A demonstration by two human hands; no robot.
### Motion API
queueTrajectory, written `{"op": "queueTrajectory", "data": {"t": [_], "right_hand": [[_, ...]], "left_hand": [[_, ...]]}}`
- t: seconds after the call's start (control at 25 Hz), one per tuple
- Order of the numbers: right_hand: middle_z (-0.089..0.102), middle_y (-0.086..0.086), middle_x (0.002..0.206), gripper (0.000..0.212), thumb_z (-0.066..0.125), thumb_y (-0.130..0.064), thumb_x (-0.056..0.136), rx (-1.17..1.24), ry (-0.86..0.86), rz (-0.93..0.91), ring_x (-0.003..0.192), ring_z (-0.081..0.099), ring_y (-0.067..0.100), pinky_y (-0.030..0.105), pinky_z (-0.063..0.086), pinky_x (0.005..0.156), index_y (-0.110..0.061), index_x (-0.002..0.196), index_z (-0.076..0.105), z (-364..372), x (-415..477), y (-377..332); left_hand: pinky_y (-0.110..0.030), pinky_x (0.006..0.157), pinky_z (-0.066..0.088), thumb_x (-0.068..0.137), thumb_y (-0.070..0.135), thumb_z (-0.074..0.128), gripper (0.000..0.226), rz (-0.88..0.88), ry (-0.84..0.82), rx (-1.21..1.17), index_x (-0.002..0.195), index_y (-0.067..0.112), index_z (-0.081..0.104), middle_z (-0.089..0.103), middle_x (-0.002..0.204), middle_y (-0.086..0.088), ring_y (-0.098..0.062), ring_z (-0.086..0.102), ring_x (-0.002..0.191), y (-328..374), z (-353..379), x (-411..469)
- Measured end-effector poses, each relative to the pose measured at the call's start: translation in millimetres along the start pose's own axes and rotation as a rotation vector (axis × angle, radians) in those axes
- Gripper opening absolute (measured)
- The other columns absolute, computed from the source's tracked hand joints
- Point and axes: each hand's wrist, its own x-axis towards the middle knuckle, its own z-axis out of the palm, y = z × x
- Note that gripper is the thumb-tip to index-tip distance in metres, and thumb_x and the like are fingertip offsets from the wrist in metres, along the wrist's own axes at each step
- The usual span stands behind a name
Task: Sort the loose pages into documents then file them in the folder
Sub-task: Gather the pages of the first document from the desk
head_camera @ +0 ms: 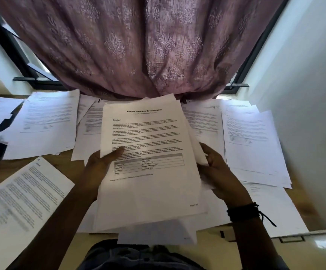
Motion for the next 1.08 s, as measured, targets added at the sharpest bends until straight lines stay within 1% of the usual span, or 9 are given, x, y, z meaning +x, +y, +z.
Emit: {"op": "queueTrajectory", "data": {"t": [0.04,0.12,0.16,0.28,0.44,0.6,0.72,0.88,1.08], "right_hand": [[0.068,0.010,0.123,0.050,0.069,-0.035,0.087,-0.022,0.001,0.045,0.111,0.065,0.028,0.041,0.054,0.090,-0.016,0.132,0.056,1,0,2],[0.066,0.000,0.128,0.066,0.055,-0.071,0.082,-0.077,0.072,0.182,0.119,0.061,0.023,0.045,0.049,0.100,-0.027,0.131,0.058,0,1,1],[0.067,-0.005,0.125,0.065,0.054,-0.074,0.080,-0.138,0.102,0.183,0.117,0.062,0.018,0.041,0.052,0.097,-0.030,0.128,0.061,0,2,0],[0.073,-0.010,0.108,0.029,0.068,-0.031,0.089,-0.340,0.125,-0.080,0.100,0.068,0.006,0.021,0.055,0.080,-0.022,0.117,0.067,6,1,0],[0.066,-0.010,0.107,0.028,0.066,-0.013,0.091,-0.528,0.256,-0.272,0.096,0.059,-0.016,0.004,0.047,0.075,-0.017,0.118,0.062,8,7,21],[0.063,-0.004,0.122,0.039,0.067,-0.015,0.090,-0.467,0.271,-0.256,0.111,0.059,-0.001,0.014,0.052,0.085,-0.015,0.128,0.055,0,8,51],[0.061,-0.003,0.122,0.043,0.068,-0.012,0.089,-0.469,0.274,-0.214,0.113,0.059,0.008,0.027,0.056,0.087,-0.017,0.128,0.050,-4,7,72],[0.062,-0.010,0.114,0.041,0.068,-0.005,0.087,-0.507,0.266,-0.211,0.106,0.060,0.000,0.015,0.053,0.078,-0.024,0.119,0.053,-12,13,69],[0.062,-0.002,0.125,0.046,0.065,-0.002,0.088,-0.501,0.219,-0.196,0.114,0.059,0.015,0.030,0.055,0.091,-0.017,0.129,0.053,-26,18,59]], "left_hand": [[-0.030,0.068,0.057,0.090,0.021,0.065,0.016,0.012,-0.009,0.015,0.103,0.028,0.069,0.077,0.092,0.008,-0.014,0.074,0.082,0,2,1],[-0.026,0.067,0.059,0.091,0.019,0.064,0.020,0.088,-0.026,0.020,0.108,0.030,0.066,0.076,0.097,0.010,-0.011,0.073,0.087,2,9,2],[-0.022,0.069,0.059,0.092,0.017,0.063,0.023,0.149,-0.036,0.032,0.110,0.030,0.065,0.076,0.099,0.013,-0.008,0.072,0.091,3,12,3],[-0.019,0.078,0.057,0.092,0.018,0.061,0.028,0.325,-0.092,0.124,0.115,0.034,0.060,0.073,0.105,0.020,-0.005,0.068,0.102,9,24,9],[-0.030,0.090,0.056,0.091,0.024,0.065,0.030,0.432,-0.133,0.216,0.119,0.034,0.057,0.069,0.115,0.017,-0.009,0.066,0.108,4,36,20],[-0.048,0.095,0.053,0.085,0.028,0.072,0.040,0.305,-0.133,0.104,0.124,0.025,0.061,0.070,0.119,0.003,-0.019,0.066,0.112,-17,43,28],[-0.041,0.091,0.056,0.079,0.026,0.073,0.036,0.277,-0.092,0.098,0.114,0.029,0.065,0.073,0.111,0.011,-0.012,0.068,0.106,-26,46,30],[-0.021,0.076,0.058,0.084,0.016,0.071,0.032,0.308,-0.094,0.162,0.111,0.033,0.063,0.073,0.101,0.021,-0.005,0.070,0.099,-23,50,31],[-0.020,0.079,0.058,0.080,0.020,0.071,0.033,0.308,-0.107,0.170,0.109,0.032,0.063,0.073,0.102,0.021,-0.003,0.069,0.100,-24,49,32]]}}
